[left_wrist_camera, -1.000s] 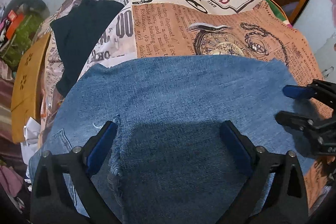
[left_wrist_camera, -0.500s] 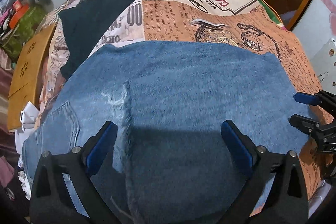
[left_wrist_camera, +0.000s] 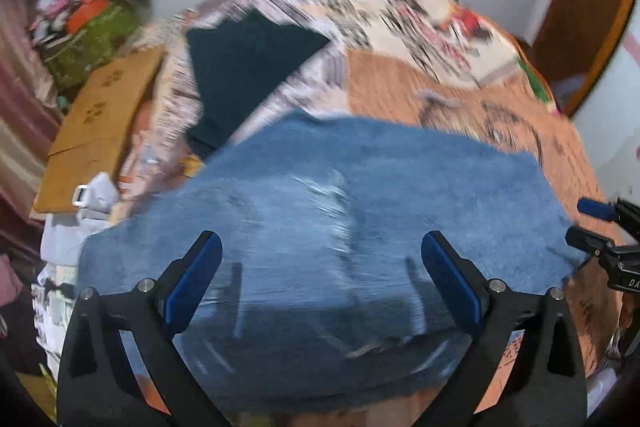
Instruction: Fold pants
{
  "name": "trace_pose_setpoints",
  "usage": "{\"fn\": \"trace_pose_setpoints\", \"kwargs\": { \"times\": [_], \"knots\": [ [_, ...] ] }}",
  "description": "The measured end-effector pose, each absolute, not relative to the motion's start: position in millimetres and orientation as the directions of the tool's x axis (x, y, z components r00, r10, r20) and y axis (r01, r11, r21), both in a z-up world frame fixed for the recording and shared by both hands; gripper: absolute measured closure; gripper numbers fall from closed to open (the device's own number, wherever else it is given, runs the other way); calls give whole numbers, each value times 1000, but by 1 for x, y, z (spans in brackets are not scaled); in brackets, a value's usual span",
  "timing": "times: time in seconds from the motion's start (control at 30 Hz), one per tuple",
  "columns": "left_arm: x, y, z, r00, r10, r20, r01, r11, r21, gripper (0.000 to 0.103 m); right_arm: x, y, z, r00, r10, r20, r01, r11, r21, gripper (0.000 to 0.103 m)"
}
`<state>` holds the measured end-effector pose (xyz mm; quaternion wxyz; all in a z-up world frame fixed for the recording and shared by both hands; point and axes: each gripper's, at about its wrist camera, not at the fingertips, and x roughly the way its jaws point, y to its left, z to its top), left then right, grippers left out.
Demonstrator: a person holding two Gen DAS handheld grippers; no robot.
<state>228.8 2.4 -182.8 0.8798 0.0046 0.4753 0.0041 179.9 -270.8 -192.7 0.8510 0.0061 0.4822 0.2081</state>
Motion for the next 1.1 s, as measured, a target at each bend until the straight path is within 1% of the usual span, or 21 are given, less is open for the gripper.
{"fn": "trace_pose_setpoints", "kwargs": {
  "times": [0.13,0.3,0.4,0.5,0.63,0.87,0.93,1.1],
  "knots": [
    [209,42,-154,629,54,-775,-105,994,-15,2,183,-256,-171,494,383,-781,-373,904,207,37],
    [179,107,-137,669,107,-735,-251,964,-89,2,185,-227,-148,532,421,-735,-416,886,206,36],
    [163,141,-139,664,125,-737,-323,937,-132,2,187,-212,-145,535,443,-720,-437,874,214,36],
    [151,174,-152,631,124,-766,-387,906,-173,2,191,-189,-148,519,461,-720,-463,860,217,36],
    [135,209,-179,577,66,-814,-447,859,-248,2,193,-161,-160,484,463,-742,-497,844,203,36],
    [123,230,-232,489,-69,-869,-487,805,-338,2,199,-130,-193,423,415,-806,-514,842,164,36],
    [122,229,-246,465,-114,-878,-483,799,-359,2,199,-125,-201,408,396,-823,-514,844,152,36],
    [118,225,-276,422,-248,-872,-481,754,-447,2,198,-127,-204,394,401,-827,-509,844,166,36]
  ]
}}
